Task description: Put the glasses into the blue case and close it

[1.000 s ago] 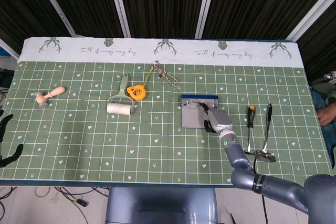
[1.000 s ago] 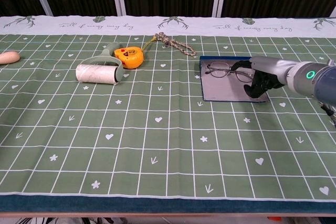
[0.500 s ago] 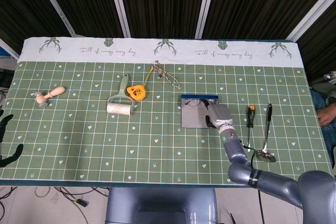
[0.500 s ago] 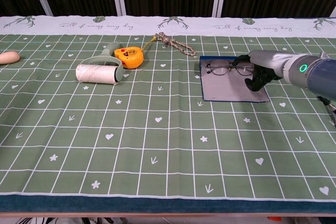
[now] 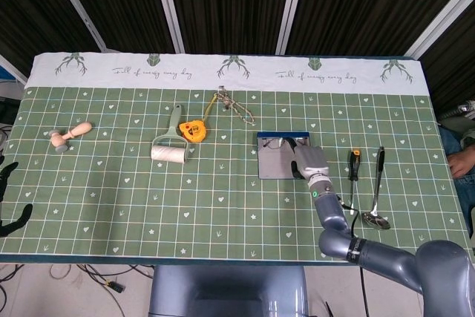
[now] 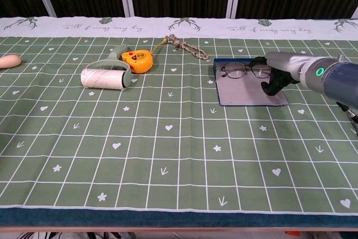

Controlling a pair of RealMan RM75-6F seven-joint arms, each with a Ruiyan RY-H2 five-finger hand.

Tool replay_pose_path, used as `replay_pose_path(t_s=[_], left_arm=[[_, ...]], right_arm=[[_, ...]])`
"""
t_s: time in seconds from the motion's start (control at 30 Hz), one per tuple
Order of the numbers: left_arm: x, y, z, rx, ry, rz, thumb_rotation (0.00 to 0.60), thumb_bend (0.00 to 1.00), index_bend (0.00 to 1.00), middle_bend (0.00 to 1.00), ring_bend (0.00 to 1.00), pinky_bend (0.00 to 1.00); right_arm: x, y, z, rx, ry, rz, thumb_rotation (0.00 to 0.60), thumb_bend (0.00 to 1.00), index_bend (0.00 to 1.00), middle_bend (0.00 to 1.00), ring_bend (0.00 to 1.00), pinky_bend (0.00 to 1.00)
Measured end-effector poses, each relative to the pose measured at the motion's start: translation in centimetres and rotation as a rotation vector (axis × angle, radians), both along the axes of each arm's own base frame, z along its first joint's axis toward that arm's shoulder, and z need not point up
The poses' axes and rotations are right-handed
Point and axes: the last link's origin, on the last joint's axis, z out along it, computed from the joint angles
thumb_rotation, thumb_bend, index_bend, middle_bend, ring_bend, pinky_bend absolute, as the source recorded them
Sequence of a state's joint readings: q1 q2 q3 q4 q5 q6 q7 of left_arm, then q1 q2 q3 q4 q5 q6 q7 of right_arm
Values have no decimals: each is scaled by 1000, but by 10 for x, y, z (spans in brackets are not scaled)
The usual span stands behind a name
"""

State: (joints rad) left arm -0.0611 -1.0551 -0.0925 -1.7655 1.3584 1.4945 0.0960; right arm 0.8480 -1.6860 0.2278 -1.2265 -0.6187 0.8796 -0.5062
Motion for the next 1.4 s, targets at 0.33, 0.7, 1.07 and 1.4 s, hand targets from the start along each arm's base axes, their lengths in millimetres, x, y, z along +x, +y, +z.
replay_pose_path(t_s=[0.33, 0.7, 1.07, 1.4], left_arm=[[-1, 0, -1, -7, 6, 4, 600, 315, 97, 0, 0, 0], [-1, 0, -1, -12, 8, 9, 600, 315, 97, 0, 0, 0], [-1, 0, -1, -14, 7, 13, 600, 315, 97, 0, 0, 0], [-2, 0, -1, -16, 7, 16, 600, 315, 97, 0, 0, 0]], right_arm=[[5, 17, 13, -64, -23, 105, 600, 132, 22, 785, 876, 1000], [-23, 45, 6, -170, 48, 254, 600, 105, 30, 779, 868, 1000], [-29, 52, -11, -169, 39, 261, 600, 114, 143, 780, 868, 1000], [-23, 47, -14, -183, 35, 276, 600, 129, 175, 569, 671, 751]])
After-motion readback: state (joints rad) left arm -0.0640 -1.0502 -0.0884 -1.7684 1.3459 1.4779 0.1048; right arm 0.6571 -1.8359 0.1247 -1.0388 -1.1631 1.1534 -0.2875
